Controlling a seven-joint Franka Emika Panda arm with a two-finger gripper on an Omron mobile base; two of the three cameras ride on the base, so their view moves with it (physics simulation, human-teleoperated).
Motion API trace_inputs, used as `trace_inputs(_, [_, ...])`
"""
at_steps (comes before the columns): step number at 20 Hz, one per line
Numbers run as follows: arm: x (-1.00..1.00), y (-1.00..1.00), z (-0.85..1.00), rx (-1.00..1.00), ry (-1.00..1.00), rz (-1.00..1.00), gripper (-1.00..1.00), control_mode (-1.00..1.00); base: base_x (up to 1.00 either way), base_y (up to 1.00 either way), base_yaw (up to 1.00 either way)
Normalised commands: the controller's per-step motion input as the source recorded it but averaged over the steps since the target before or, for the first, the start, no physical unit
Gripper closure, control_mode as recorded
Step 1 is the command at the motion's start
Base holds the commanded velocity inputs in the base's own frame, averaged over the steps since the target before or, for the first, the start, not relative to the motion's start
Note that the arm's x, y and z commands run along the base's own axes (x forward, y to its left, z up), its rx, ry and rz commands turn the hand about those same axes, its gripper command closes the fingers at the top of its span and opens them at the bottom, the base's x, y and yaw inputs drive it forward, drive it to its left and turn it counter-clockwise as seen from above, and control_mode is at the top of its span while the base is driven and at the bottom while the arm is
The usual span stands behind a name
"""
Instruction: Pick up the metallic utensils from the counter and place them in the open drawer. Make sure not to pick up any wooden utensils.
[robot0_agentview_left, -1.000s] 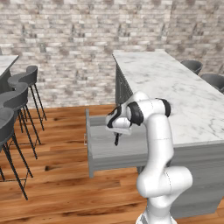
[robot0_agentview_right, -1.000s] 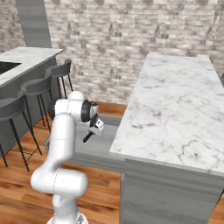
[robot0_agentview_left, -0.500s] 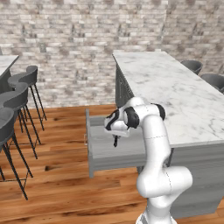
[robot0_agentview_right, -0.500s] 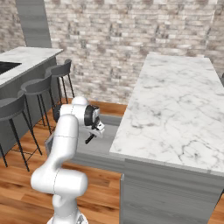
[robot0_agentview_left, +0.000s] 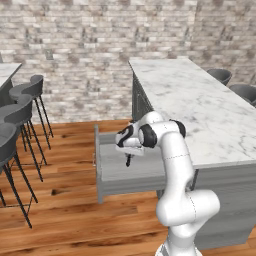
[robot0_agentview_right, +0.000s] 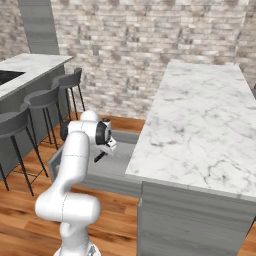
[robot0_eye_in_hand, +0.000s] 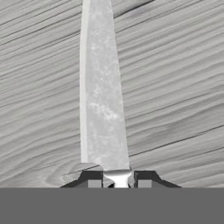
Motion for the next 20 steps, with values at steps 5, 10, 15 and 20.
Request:
trace_inputs(5, [-0.5,0.0,0.04,0.0,-0.21,-0.02,-1.0,-1.0,0.0,0.0,0.0])
trace_inputs(10, [-0.64,0.0,0.63,0.03,-0.16,-0.05,-1.0,-1.0,0.0,0.0,0.0])
trace_inputs(15, [-0.64,-0.01,1.0,0.04,-0.27,-0.05,-1.0,-1.0,0.0,0.0,0.0])
trace_inputs(20, [-0.59,0.0,1.0,0.01,-0.35,-0.06,-1.0,-1.0,0.0,0.0,0.0])
